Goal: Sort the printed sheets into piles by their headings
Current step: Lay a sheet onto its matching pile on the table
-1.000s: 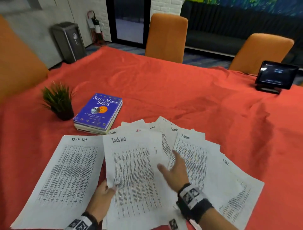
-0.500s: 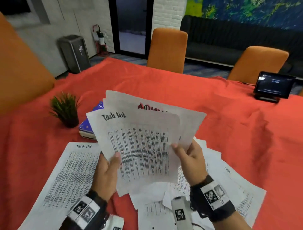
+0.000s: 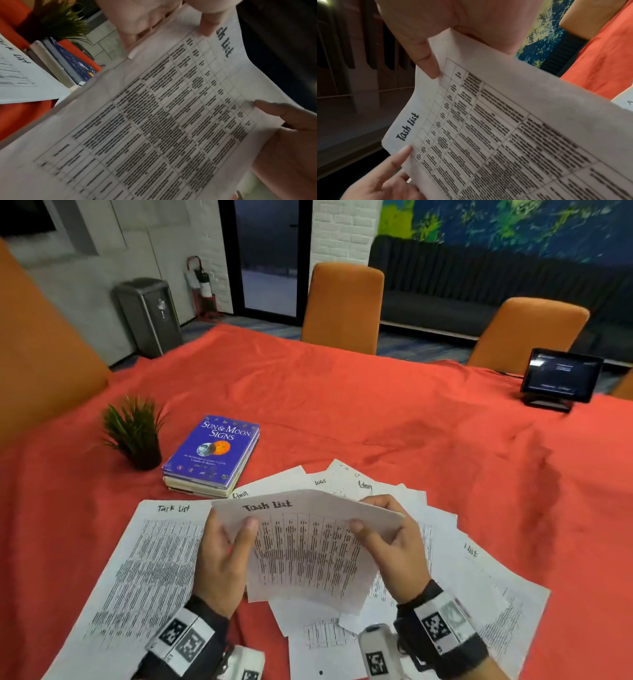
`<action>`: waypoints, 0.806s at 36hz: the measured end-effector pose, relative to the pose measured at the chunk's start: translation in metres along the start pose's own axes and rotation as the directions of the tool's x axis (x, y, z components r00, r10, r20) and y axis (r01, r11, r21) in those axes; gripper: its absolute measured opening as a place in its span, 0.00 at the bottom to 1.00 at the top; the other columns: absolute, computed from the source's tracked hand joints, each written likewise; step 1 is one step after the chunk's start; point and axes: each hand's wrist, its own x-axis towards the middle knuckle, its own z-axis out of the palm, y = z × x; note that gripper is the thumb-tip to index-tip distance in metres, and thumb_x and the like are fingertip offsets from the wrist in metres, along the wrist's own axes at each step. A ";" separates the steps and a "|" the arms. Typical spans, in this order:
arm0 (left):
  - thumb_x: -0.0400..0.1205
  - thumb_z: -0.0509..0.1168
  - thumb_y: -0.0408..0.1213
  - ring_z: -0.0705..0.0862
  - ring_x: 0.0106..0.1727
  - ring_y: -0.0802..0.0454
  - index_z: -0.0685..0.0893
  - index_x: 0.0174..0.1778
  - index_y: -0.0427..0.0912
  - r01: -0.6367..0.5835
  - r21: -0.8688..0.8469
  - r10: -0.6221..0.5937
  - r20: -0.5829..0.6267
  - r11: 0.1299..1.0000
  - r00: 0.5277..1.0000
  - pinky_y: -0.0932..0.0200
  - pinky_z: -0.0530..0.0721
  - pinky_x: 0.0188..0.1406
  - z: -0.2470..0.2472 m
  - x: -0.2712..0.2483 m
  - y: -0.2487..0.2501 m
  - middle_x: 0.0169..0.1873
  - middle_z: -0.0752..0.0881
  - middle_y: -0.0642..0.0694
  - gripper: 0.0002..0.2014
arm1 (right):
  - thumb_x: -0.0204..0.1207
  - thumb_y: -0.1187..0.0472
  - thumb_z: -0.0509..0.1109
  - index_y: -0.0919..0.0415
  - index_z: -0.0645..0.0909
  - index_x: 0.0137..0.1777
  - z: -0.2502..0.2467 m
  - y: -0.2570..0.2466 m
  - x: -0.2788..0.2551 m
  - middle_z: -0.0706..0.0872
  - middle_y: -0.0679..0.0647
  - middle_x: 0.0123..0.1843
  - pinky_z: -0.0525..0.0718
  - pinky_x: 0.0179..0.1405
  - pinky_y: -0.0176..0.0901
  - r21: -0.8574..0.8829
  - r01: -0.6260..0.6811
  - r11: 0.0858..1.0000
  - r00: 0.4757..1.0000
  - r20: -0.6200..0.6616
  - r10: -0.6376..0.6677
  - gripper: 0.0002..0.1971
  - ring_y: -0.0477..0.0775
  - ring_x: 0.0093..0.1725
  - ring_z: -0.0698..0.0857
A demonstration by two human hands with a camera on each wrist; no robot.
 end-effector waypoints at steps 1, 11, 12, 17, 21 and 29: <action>0.76 0.65 0.49 0.84 0.65 0.47 0.74 0.67 0.35 0.029 -0.004 -0.029 0.003 1.000 1.000 0.48 0.79 0.69 0.000 -0.001 -0.002 0.60 0.87 0.43 0.28 | 0.66 0.51 0.76 0.69 0.80 0.48 0.000 0.003 -0.001 0.87 0.53 0.38 0.84 0.37 0.45 -0.014 -0.020 1.000 1.000 -0.011 0.020 0.21 0.55 0.38 0.86; 0.85 0.59 0.31 0.85 0.63 0.54 0.73 0.72 0.40 0.138 -0.112 -0.133 0.050 0.984 0.990 0.67 0.83 0.56 0.015 -0.012 0.000 0.61 0.87 0.47 0.18 | 0.69 0.58 0.73 0.51 0.89 0.49 0.011 0.006 -0.013 0.91 0.62 0.47 0.90 0.45 0.52 -0.007 -0.029 1.000 0.990 -0.139 0.028 0.09 0.60 0.47 0.90; 0.85 0.61 0.33 0.85 0.63 0.54 0.73 0.72 0.41 0.128 -0.119 -0.122 0.057 0.985 0.991 0.66 0.83 0.56 0.016 -0.012 0.003 0.61 0.87 0.47 0.19 | 0.70 0.61 0.72 0.53 0.88 0.49 0.010 0.005 -0.013 0.91 0.61 0.47 0.91 0.44 0.50 0.001 -0.012 1.000 0.989 -0.149 0.012 0.09 0.59 0.47 0.90; 0.77 0.64 0.48 0.82 0.68 0.52 0.69 0.76 0.44 0.219 -0.068 -0.215 0.064 0.973 0.975 0.50 0.80 0.68 0.012 -0.021 -0.016 0.65 0.84 0.48 0.31 | 0.69 0.61 0.71 0.56 0.85 0.50 0.015 0.023 -0.022 0.90 0.60 0.44 0.89 0.40 0.45 -0.023 -0.064 0.998 0.986 -0.156 0.059 0.10 0.55 0.45 0.89; 0.85 0.58 0.27 0.83 0.65 0.64 0.73 0.70 0.51 0.263 0.051 -0.267 0.108 0.964 0.958 0.61 0.80 0.68 0.010 -0.028 -0.038 0.60 0.86 0.63 0.20 | 0.67 0.61 0.71 0.57 0.84 0.47 0.016 0.040 -0.028 0.89 0.53 0.40 0.88 0.38 0.40 -0.049 -0.125 0.991 0.980 -0.162 0.116 0.08 0.48 0.42 0.88; 0.85 0.60 0.34 0.81 0.65 0.67 0.71 0.74 0.51 0.308 0.085 -0.308 -0.011 0.948 0.951 0.62 0.74 0.68 -0.024 -0.007 -0.027 0.65 0.82 0.60 0.20 | 0.75 0.69 0.71 0.65 0.82 0.45 0.035 0.034 -0.010 0.88 0.62 0.42 0.86 0.41 0.54 -0.094 -0.104 0.990 0.982 -0.170 0.087 0.02 0.60 0.42 0.86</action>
